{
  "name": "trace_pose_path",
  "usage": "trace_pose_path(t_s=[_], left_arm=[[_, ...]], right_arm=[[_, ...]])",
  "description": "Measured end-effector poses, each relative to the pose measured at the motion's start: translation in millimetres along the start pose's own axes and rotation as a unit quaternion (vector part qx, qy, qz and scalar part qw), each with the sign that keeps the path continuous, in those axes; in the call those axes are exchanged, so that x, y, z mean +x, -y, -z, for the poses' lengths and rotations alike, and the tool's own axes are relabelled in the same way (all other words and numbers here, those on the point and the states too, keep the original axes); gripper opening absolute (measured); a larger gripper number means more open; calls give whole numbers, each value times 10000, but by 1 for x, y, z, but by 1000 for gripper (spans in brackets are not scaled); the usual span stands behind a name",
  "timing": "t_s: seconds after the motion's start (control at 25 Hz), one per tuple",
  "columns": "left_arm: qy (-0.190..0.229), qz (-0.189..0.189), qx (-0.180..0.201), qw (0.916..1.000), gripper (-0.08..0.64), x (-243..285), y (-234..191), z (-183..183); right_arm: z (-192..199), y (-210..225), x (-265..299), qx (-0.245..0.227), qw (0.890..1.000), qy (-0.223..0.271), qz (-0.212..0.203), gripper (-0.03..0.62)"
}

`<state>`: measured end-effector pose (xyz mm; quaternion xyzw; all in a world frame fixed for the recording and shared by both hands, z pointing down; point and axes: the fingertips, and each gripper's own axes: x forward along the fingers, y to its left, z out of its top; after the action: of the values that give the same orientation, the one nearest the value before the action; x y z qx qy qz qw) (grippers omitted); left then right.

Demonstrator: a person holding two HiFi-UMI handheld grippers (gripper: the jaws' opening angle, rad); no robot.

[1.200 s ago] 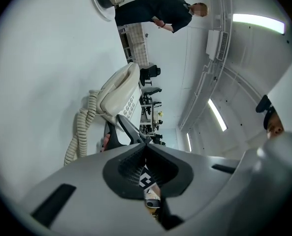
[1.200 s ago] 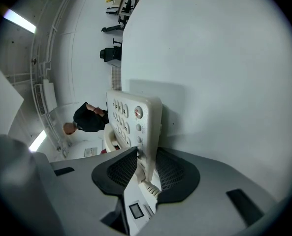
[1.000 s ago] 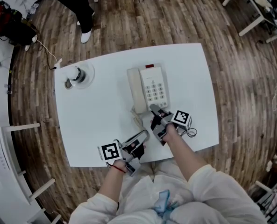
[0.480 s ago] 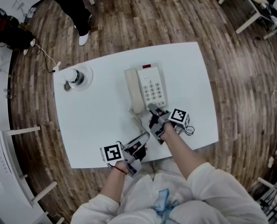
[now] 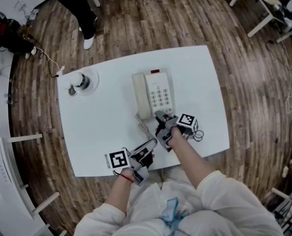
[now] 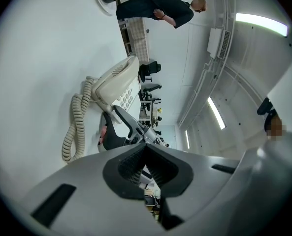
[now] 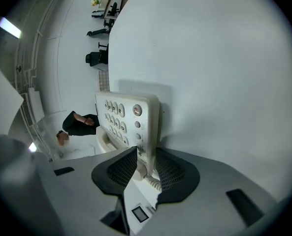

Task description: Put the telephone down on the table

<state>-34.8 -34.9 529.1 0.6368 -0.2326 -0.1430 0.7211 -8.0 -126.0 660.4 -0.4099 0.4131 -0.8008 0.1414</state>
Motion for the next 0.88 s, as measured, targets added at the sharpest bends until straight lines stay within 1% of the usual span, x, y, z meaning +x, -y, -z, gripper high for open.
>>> trace_pose_path(t_s=[0.16,0.32,0.44,0.68,0.8,0.88], left_arm=[[-9,-18,57,10000,0,1,-1,-4],[-25,-9,58,10000,1,1,0,-4],[-34,-39,140,9999,1,1,1,-2],[-39,112,203,9997,0,3,11,-1],[-56,153,269,9995,1,1,17,0],[-33,206,270,9994,0,-1,21,0]], right_arm=[[-1,2,-3,-215,9997,-36,97,126],[0,3,-12,-384,9992,-64,46,127],[2,-3,-22,-700,9974,-140,-4,127],[-1,-18,-42,-1188,9924,-250,-193,127],[-5,-24,-56,-1557,9872,-295,-177,126],[-10,-26,-65,-1655,9857,-249,-180,123]])
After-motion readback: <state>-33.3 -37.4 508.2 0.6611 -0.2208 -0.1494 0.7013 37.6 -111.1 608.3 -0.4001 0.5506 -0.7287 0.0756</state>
